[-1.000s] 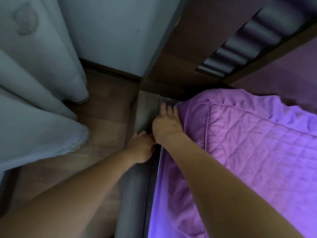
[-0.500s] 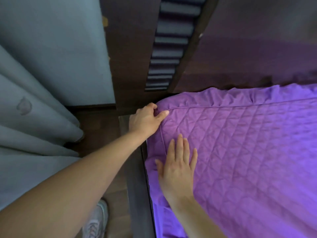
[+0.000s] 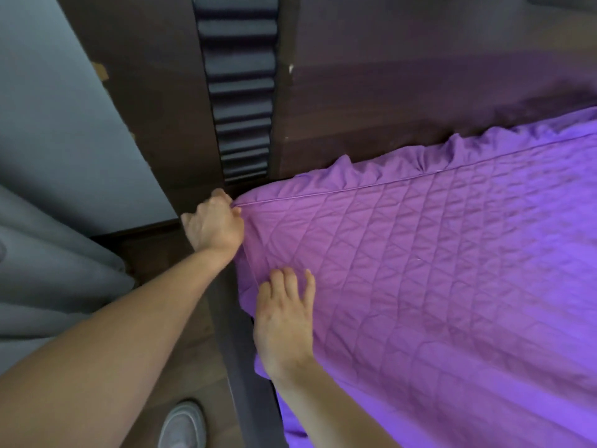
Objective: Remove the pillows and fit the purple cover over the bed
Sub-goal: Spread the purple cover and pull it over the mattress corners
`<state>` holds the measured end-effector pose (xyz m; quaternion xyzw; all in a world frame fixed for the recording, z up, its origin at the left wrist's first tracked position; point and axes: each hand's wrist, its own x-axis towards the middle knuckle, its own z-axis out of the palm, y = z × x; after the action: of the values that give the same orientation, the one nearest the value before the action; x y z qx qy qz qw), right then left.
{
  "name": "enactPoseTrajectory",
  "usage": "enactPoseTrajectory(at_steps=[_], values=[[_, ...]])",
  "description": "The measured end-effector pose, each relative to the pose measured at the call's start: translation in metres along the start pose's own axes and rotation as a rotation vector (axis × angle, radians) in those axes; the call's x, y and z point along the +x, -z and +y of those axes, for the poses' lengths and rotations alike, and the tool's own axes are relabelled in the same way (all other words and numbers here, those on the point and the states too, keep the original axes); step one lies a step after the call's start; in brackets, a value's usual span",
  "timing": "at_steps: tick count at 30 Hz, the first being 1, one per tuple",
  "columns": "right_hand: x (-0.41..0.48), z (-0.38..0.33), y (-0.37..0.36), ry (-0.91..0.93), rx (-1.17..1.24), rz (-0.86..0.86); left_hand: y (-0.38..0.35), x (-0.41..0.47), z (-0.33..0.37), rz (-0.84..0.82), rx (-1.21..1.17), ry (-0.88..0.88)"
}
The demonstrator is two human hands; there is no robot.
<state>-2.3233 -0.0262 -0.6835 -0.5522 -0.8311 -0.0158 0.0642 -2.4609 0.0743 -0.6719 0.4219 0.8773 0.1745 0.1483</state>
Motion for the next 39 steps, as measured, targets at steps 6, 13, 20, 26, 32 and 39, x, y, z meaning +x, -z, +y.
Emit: enactPoseTrajectory(at_steps=[6,13,20,26,32,39], values=[[-0.01,0.022,-0.009,0.064,0.133,-0.011,-0.007,-0.012,0.004,0.025,0.045,-0.223],[-0.038,0.076,-0.005,0.022,0.042,-0.26,-0.025,-0.042,0.023,-0.527,0.484,-0.707],[-0.112,0.093,0.015,0.122,0.091,-0.314,-0.008,-0.101,0.038,-0.532,0.511,-0.657],[-0.155,0.13,0.04,0.001,0.048,-0.331,0.002,-0.166,0.052,-0.58,0.496,-0.651],[-0.207,0.144,0.052,-0.047,0.084,-0.34,-0.005,-0.219,0.056,-0.638,0.57,-0.717],[-0.273,0.154,0.071,-0.148,0.028,-0.251,0.01,-0.283,0.038,-0.642,0.53,-0.791]])
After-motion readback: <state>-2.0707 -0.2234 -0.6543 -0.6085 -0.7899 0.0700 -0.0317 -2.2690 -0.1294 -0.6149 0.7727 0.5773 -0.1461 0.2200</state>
